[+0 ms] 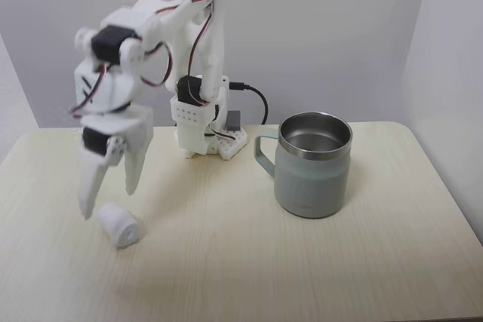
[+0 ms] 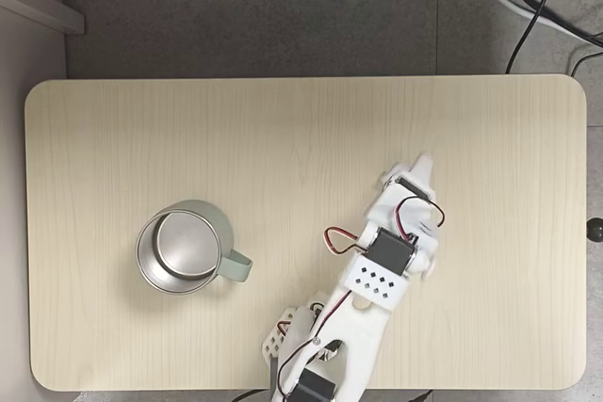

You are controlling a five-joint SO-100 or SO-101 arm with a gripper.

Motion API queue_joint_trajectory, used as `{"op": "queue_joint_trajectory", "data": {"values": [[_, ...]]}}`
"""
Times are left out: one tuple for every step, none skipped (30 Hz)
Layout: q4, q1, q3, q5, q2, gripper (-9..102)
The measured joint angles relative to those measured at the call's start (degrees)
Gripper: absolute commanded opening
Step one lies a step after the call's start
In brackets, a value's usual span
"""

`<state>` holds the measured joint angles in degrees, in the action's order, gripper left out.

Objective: Grasp a dressing and put it in the cup.

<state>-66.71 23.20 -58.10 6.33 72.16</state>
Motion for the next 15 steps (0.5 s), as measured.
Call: {"op": "queue_joint_trajectory", "data": {"values": [[0.79,0.26,0.44,-0.26,1.14,31],[1.49,0.44,0.7,-0.53,2.29,31],[2.2,0.79,1.23,-0.88,3.43,31],[2.81,1.05,1.76,-1.14,4.48,31],[3.43,1.32,2.11,-1.49,5.45,31],[3.96,1.41,2.11,-1.67,6.33,31],[4.13,1.58,2.11,-1.85,7.29,31],[4.22,1.58,2.11,-2.02,8.09,31],[4.22,1.85,2.11,-2.11,8.53,31],[4.22,2.2,2.11,-2.37,8.53,31],[4.22,2.55,2.11,-2.37,8.7,31],[4.22,2.55,2.02,-2.55,9.4,31],[4.22,2.37,2.02,-2.55,10.46,31],[4.04,2.2,1.76,-2.72,11.69,30],[3.78,2.29,0.97,-2.81,13.1,30]]}}
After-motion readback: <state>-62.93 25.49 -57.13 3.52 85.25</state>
